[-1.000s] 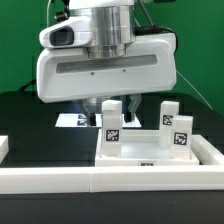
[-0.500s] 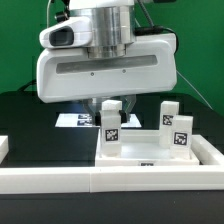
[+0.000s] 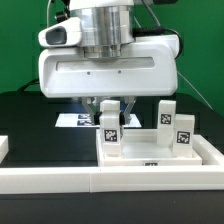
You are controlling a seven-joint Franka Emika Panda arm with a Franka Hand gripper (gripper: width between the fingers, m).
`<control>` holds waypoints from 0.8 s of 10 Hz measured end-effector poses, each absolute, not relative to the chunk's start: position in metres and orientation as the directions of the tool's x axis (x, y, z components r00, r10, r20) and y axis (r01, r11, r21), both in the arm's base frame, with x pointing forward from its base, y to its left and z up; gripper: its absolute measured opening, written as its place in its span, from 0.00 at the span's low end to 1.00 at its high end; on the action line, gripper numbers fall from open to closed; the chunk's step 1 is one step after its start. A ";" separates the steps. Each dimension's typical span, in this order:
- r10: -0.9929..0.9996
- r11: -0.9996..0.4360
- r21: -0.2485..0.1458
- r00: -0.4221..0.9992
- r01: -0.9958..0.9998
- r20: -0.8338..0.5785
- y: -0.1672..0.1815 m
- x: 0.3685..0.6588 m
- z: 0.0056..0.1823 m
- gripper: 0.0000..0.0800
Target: Assemble square table
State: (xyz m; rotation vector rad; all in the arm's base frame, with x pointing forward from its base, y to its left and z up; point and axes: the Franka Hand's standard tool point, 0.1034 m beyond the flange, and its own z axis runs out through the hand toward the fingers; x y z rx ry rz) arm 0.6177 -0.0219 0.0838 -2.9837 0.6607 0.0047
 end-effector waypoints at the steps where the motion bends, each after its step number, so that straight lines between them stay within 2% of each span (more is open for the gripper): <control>1: -0.510 -0.857 -0.085 0.860 -0.509 -0.009 -0.019 0.620 0.084 0.36; 3: -0.650 -0.757 -0.099 0.760 -0.645 0.017 -0.015 0.624 0.084 0.36; 6: -0.862 -0.504 -0.108 0.507 -0.857 -0.010 -0.005 0.625 0.084 0.36; 8: -0.917 -0.394 -0.107 0.398 -0.913 -0.027 -0.004 0.625 0.084 0.36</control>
Offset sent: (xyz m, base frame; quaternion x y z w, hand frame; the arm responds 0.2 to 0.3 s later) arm -0.0051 0.0020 -0.0023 -0.0266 0.0104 0.2996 0.9536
